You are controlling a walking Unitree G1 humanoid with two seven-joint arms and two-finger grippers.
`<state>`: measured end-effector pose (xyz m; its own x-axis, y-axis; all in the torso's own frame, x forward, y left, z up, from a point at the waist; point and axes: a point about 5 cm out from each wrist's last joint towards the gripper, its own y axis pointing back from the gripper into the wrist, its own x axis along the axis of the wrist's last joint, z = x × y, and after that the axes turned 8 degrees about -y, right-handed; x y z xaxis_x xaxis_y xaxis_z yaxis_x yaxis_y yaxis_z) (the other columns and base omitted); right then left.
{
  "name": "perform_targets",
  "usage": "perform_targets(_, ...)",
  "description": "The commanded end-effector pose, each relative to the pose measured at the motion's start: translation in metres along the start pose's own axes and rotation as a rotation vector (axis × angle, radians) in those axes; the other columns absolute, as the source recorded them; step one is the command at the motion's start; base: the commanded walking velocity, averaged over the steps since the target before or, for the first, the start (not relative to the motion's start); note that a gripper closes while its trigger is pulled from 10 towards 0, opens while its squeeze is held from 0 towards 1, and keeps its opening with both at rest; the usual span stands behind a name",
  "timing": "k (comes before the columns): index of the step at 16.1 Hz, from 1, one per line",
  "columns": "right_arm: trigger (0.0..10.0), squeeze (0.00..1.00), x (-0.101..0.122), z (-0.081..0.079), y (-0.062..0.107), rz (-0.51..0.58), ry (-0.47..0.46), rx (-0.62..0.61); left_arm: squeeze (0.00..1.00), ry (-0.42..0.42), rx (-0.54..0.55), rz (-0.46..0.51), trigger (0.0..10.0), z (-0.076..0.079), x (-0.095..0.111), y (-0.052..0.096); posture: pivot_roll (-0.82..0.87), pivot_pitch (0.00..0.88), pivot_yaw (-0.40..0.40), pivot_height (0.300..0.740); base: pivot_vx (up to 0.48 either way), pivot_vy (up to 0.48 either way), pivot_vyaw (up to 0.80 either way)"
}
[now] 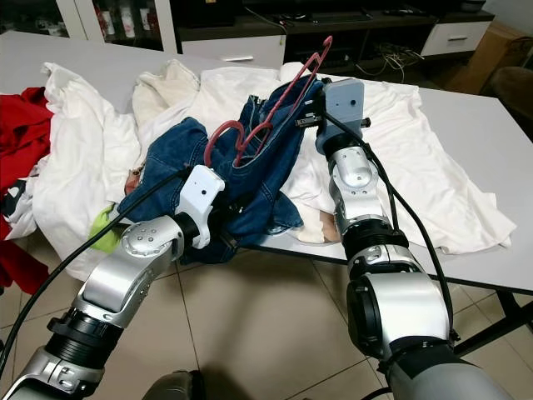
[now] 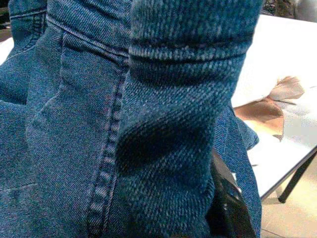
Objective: Hang hanger
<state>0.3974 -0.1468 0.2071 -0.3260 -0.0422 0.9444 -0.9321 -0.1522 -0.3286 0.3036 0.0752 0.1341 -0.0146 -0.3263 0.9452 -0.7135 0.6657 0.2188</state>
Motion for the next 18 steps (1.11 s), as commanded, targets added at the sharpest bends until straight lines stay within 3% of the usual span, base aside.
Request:
perform_targets(1,10.0,0.00,0.0888,0.0366,-0.0196,0.382,-0.050,-0.167,0.00,0.122,-0.040,-0.361,10.0,0.0138,-0.0769,0.0209,0.12,0.000,-0.015,0.740,0.000,0.000,0.00)
perform_targets(18,10.0,0.00,0.0888,0.0366,-0.0196,0.382,-0.050,-0.167,0.00,0.122,-0.040,-0.361,10.0,0.0138,-0.0769,0.0209,0.12,0.000,-0.015,0.740,0.000,0.000,0.00)
